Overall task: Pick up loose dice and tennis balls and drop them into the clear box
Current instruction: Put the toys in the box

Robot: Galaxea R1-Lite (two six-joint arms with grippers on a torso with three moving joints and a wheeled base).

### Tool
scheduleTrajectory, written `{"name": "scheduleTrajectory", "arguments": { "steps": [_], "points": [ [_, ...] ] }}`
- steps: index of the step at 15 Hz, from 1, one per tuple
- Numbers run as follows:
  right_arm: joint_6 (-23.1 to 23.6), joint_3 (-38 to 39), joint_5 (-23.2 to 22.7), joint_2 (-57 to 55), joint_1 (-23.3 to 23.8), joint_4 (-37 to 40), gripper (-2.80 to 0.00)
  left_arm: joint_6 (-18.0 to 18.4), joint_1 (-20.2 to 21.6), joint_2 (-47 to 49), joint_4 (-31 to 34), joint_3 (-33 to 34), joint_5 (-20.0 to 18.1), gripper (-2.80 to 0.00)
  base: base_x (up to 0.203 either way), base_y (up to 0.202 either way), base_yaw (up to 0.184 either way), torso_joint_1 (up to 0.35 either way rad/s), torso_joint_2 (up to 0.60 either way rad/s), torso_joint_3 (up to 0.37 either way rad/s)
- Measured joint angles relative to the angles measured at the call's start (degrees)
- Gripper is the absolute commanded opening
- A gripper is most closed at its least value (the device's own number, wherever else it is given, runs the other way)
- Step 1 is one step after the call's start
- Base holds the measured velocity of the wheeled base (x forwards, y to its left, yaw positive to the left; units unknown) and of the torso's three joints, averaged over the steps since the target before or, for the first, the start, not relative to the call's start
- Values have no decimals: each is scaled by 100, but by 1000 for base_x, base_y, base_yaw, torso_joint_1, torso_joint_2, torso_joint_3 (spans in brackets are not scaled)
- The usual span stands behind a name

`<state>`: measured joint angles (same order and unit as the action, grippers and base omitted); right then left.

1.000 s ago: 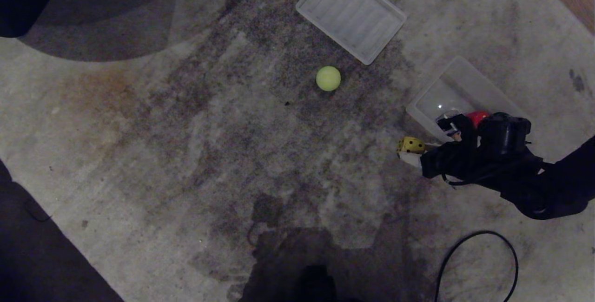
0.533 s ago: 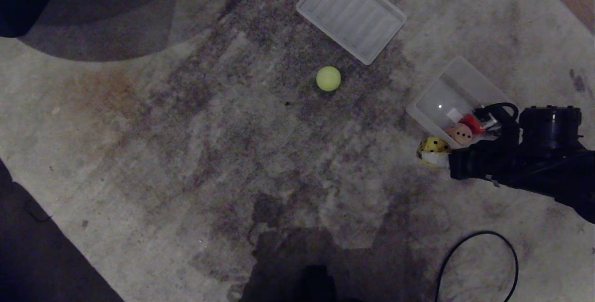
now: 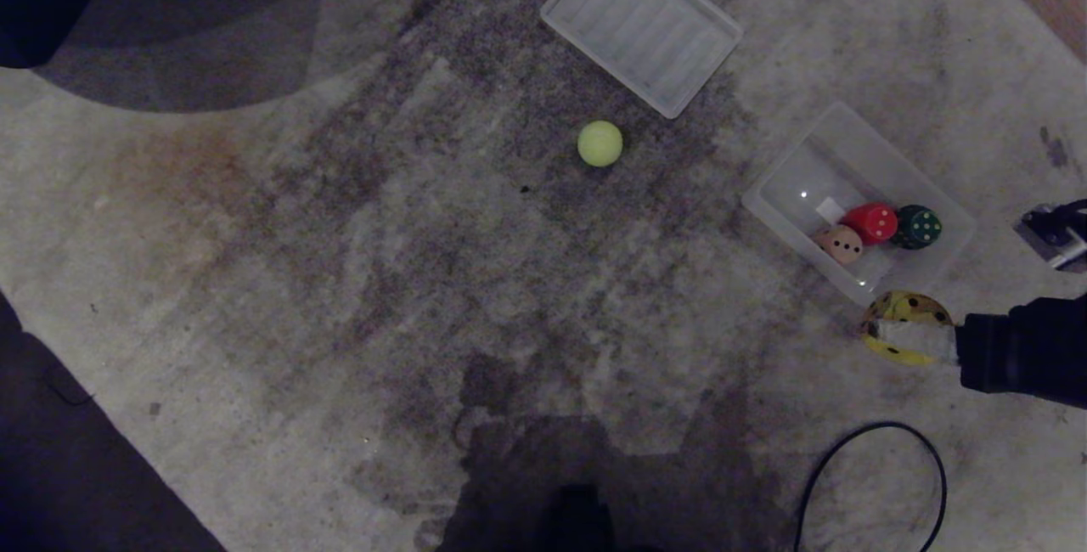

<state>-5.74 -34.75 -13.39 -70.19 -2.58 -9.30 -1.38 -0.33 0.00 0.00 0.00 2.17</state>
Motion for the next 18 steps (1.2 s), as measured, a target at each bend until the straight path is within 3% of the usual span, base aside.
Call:
{"name": "scheduleTrajectory", "arguments": {
  "steps": [10,14,17,18],
  "points": [
    [106,2190,287,3472,532,1249,-280,0,0,0,0,0,-2,-280,0,0,0,0,0,0],
    [478,2738,640,4772,589,1787,-280,0,-2,0,0,0,0,-280,0,0,0,0,0,0],
    [541,2919,1391,5245,593,1823,-280,0,-2,0,0,0,0,-280,0,0,0,0,0,0],
    [544,2991,1451,5325,580,1798,-280,0,0,0,0,0,0,-280,0,0,0,0,0,0]
  ]
}}
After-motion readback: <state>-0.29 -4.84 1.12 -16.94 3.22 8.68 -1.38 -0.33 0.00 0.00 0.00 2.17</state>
